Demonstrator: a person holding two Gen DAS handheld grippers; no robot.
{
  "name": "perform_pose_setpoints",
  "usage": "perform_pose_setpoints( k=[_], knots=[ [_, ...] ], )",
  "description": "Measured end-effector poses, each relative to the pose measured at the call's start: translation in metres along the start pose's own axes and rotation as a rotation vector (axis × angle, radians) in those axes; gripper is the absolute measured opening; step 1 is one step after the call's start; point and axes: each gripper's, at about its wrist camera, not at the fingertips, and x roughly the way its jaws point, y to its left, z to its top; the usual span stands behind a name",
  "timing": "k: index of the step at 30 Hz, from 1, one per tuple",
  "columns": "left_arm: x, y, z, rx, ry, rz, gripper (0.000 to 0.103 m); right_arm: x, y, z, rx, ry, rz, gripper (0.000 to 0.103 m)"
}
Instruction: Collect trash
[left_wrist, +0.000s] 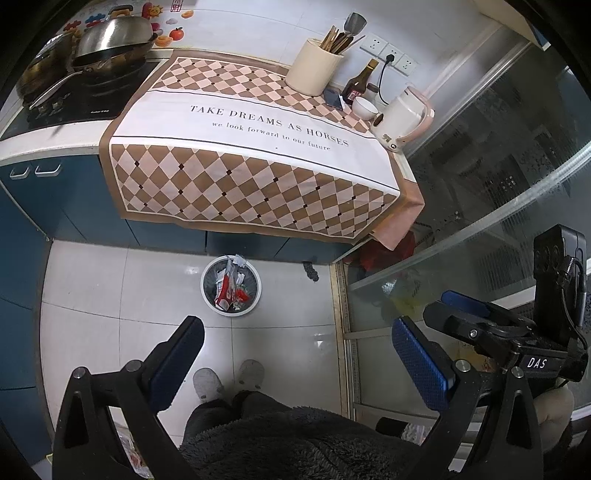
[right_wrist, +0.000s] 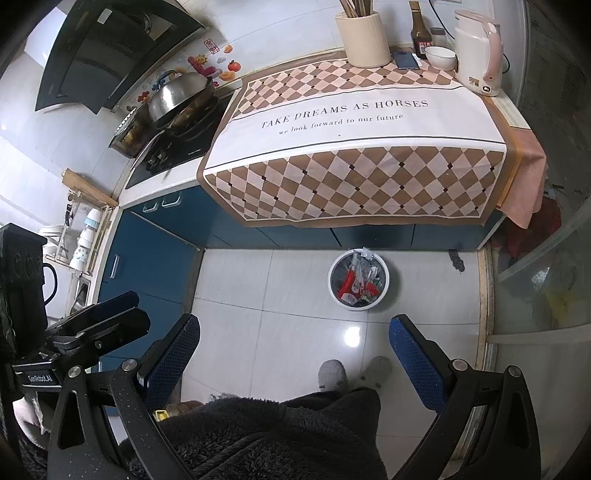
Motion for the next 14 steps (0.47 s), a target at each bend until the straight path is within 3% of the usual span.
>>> perform_pose_setpoints(
  k=[14],
  knots=[
    [-0.0006,0.0011,0.0013,-0.001,-0.011,0.004,0.103,0.0006,0.0023,0.0038,0.009,-0.003,0.000,0.103]
  ],
)
